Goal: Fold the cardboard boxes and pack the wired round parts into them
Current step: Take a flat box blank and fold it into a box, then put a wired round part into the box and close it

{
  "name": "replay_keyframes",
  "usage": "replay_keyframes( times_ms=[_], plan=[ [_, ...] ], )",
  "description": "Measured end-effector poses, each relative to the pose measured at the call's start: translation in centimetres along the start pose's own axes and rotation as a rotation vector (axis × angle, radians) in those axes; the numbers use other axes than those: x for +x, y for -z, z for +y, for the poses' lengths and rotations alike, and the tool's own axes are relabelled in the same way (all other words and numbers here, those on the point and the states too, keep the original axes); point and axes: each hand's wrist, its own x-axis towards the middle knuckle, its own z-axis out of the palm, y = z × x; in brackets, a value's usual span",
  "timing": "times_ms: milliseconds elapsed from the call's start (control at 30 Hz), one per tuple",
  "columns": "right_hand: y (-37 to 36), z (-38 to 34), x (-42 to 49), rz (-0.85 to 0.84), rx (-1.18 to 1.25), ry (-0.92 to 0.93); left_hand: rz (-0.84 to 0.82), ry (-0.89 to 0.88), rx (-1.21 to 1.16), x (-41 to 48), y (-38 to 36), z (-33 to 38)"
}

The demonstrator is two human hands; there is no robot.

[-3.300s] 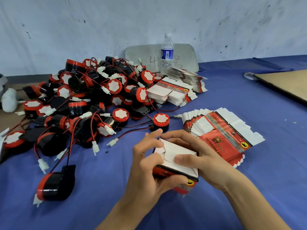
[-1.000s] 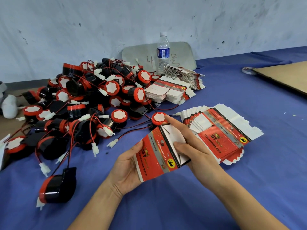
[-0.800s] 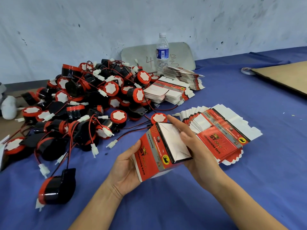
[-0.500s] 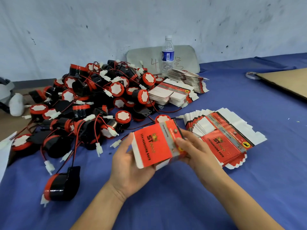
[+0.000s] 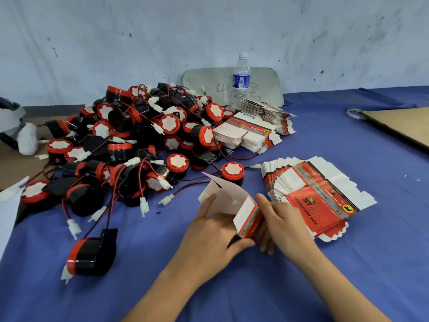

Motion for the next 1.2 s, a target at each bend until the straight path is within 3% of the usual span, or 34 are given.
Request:
replay_keyframes(
  times_ms=[67,133,233,300,433,533,667,767,833,900,967,1100,1200],
  plan=[
    [0.6,0.4,0.6,0.250,-0.191,0.214,0.086,0.032,0.046,0.2,0.2,-0.3],
    [0.3,0.2,1.4,0.353,-0.197,0.333,0.103,0.078,0.062,0.2,0.6,-0.6],
    [-0.3,-0.9,3.2,0.303,-0.290,0.482,0.108,0.124,0.093,0.1,0.5,-0.8],
    [-0.4,-1.7,5.0,0.222,-0.503,0.553,0.179,0.165,0.070,-0.1,0.6,-0.7],
    [-1.4,-2.3,8.3,-0.014,-0.690,0.504,0.414,0.217,0.022,0.0,0.9,-0.7],
    [-2.9,-1.3,9.2,-0.133,-0.782,0.447,0.460,0.293,-0.139,-0.1,0.7,-0.9],
    [-3.1,-0.8,8.7,0.018,-0.707,0.504,0.419,0.373,-0.480,-0.3,0.4,-1.6],
    [-2.8,-0.8,8.3,0.214,-0.795,0.495,0.448,0.346,-0.476,-0.3,-0.2,-2.1],
    [-2.7,-1.2,8.3,0.384,-0.635,0.431,0.412,0.349,-0.483,-0.2,-0.5,-2.2],
    [-2.4,-1.9,8.0,0.530,-0.310,0.407,0.353,0.377,-0.521,-0.3,-0.4,-2.2],
    [-1.8,-2.9,7.6,0.558,-0.023,0.432,0.297,0.416,-0.557,-0.5,-0.3,-2.3],
    [-0.4,-5.1,6.2,0.380,0.442,0.325,0.179,0.478,-0.568,-0.6,-0.4,-2.5],
    [0.8,-6.6,4.9,0.181,0.793,0.358,0.157,0.500,-0.569,-0.9,-1.1,-2.7]
  ],
)
